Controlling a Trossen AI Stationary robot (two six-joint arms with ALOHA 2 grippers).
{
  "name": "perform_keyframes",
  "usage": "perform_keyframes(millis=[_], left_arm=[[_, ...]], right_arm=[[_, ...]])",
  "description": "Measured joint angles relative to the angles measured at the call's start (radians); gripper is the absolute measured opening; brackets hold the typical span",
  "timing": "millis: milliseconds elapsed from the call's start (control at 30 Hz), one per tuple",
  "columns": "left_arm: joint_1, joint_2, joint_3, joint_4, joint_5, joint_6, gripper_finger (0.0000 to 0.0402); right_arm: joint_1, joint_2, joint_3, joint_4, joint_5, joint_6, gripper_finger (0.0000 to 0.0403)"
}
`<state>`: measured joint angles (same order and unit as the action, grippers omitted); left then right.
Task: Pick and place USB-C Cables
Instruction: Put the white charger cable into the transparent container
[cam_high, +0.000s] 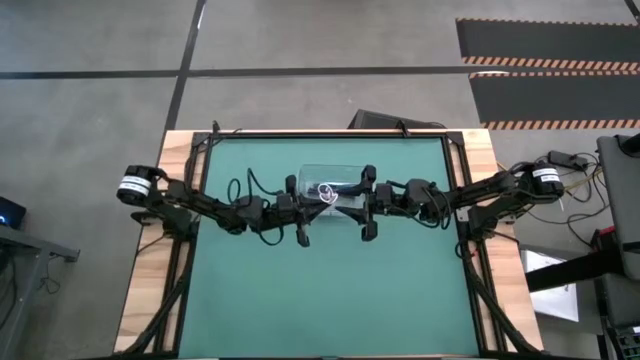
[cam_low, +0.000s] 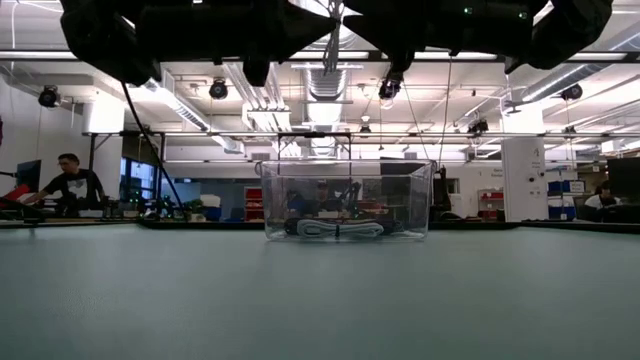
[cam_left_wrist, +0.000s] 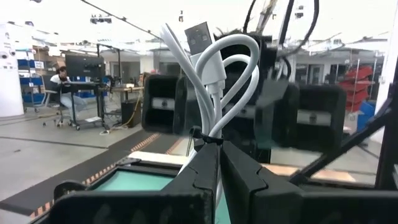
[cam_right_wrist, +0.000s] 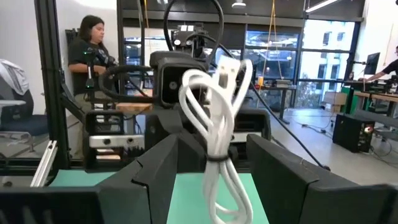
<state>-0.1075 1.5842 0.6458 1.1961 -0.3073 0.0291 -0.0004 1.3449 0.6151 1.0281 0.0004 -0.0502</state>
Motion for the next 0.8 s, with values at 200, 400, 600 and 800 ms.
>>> perform_keyframes(millis=[200, 400, 600, 800], left_arm=[[-0.004, 0.039, 0.045, 0.001, 0.017, -0.012, 0.0000], [-0.005, 0.099, 0.093, -0.002, 0.017, -0.024, 0.0000], [-0.004, 0.107, 0.101, 0.000, 0.017, -0.024, 0.0000], [-0.005, 0.106, 0.095, -0.001, 0.013, -0.024, 0.0000]], right_arm=[[0.000, 0.000, 0.004, 0.002, 0.000, -0.001, 0.0183], [0.000, 0.007, 0.012, -0.008, 0.000, -0.017, 0.0182], [0.000, 0.013, 0.012, -0.012, 0.000, -0.020, 0.0151], [0.000, 0.013, 0.012, -0.017, -0.001, -0.047, 0.0046]])
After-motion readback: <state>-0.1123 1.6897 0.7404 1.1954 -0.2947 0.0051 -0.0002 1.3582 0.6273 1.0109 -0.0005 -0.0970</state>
